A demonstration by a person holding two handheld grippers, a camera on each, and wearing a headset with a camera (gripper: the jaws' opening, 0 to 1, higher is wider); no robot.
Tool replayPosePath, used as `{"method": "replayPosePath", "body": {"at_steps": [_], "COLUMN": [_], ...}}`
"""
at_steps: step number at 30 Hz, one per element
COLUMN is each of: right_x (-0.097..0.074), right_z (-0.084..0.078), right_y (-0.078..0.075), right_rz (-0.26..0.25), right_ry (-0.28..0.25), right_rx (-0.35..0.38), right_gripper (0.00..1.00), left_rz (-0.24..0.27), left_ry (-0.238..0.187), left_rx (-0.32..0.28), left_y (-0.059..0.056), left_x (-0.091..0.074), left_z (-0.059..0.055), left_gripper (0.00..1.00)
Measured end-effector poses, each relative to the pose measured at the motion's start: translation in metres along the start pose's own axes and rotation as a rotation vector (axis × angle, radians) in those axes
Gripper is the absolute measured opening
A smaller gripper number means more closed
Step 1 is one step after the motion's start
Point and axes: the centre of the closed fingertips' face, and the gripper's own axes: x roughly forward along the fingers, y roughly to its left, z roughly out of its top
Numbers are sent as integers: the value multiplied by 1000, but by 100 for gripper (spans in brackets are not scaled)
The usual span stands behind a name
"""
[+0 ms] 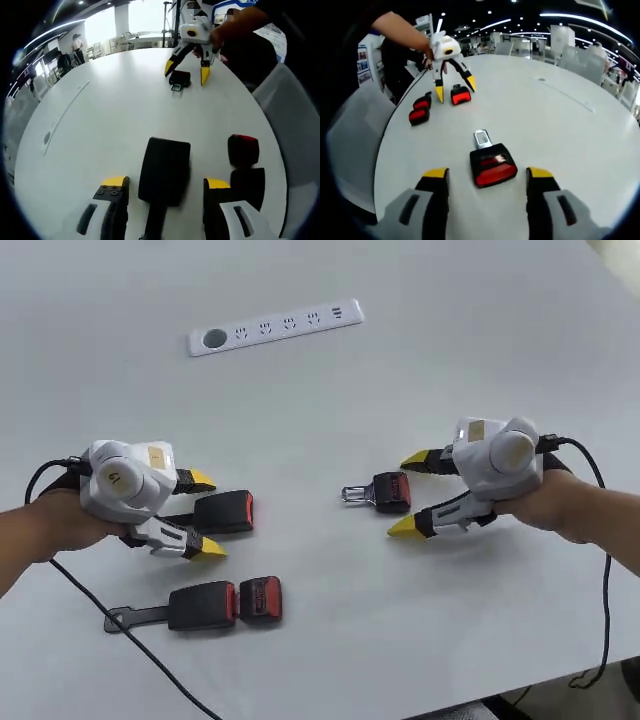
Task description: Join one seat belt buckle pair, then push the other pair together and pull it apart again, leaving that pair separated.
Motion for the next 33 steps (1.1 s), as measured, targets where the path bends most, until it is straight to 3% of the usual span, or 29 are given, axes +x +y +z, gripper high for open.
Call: {"method": "replayPosePath", "body": {"at_steps": [5, 11, 21, 28, 33], "right_x": [1, 3, 4, 3, 3], "right_z": [5, 9, 9, 7, 7], "right_y": [5, 8, -2, -4, -4], "right_rz": [15, 33, 20, 32, 37], "right_ry": [4, 25, 31, 17, 9], "right_rx": [-12, -35, -55, -66, -63], "right_gripper": [59, 54, 38, 37, 36], "left_rz": [-5, -19, -23, -28, -31], "left_ry": [3, 20, 26, 35, 48], "left_rx": [6, 30, 43, 50, 61], "left_y": [1, 3, 5, 7, 8], "left_x": [0, 1, 1, 2, 2], "left_z": [1, 4, 5, 6, 5], "left_gripper": [60, 51, 45, 35, 35]}}
